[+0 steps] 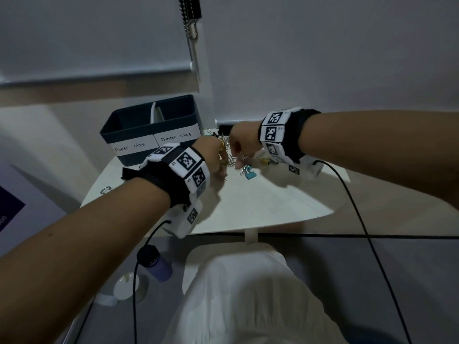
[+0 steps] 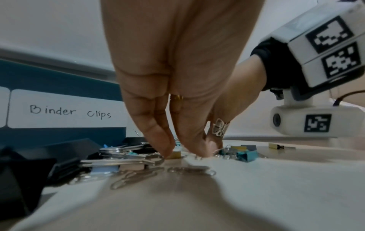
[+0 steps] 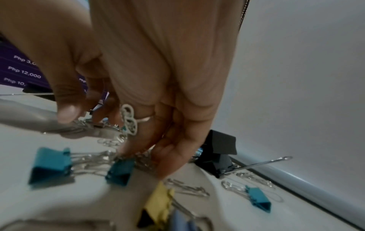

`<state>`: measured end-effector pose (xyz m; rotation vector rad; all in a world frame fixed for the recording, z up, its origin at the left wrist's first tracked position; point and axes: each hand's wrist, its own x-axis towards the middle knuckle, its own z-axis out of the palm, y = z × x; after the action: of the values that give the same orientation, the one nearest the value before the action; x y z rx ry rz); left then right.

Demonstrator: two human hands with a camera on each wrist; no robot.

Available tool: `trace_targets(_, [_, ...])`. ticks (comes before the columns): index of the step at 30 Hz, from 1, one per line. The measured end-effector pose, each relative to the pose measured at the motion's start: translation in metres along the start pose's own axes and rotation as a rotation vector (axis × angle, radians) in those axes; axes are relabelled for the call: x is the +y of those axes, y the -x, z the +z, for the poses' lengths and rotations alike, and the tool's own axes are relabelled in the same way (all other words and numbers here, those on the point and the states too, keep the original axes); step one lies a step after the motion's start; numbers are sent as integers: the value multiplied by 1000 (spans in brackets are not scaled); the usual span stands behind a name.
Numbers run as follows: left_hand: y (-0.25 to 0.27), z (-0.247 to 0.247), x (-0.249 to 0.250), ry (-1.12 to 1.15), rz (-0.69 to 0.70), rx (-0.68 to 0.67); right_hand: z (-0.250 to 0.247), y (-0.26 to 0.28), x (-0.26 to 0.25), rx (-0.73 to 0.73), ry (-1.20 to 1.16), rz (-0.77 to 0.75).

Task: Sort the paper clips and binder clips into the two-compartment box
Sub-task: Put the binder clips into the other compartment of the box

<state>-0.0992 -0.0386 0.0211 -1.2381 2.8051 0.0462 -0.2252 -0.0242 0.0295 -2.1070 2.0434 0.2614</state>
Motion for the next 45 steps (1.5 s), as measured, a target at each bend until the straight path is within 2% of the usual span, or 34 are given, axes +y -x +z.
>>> trace_targets(5, [-2, 1, 0, 46, -21, -65, -4, -6, 11, -190, -71, 39])
trace_targets(8, [-4, 4, -1, 72, -12, -131, -2, -3, 25, -211, -142, 80])
trace_targets(14, [-1, 3, 0, 4, 87, -132, -4, 6, 42, -74, -136, 138])
trace_targets(18, [-13, 1, 12, 141, 55, 23, -15, 12, 50, -11, -219, 187])
trace_targets(22, [-22, 1, 29, 163, 30, -47, -20, 15, 55, 55, -257, 199])
trace_targets(27, [-17, 4, 35, -5, 32, -63, -25, 17, 55, 116, -363, 170])
trace_targets(30, [-13, 4, 25, 1, 55, -38, -36, 14, 44, 163, -472, 143])
trace_targets(33, [-3, -12, -7, 146, -36, 131, -52, 6, 24, 217, -568, 89])
trace_targets(36, [9, -42, -62, 293, -204, 337, -70, -12, -10, 263, -641, -3])
trace_targets(39, [19, -63, -118, 342, -405, 504, -87, -38, -53, 362, -633, -93])
trace_targets(42, [18, -71, -155, 419, -530, 570, -95, -65, -91, 478, -617, -106])
trace_targets(45, [12, -70, -173, 425, -594, 553, -92, -85, -115, 512, -649, -75])
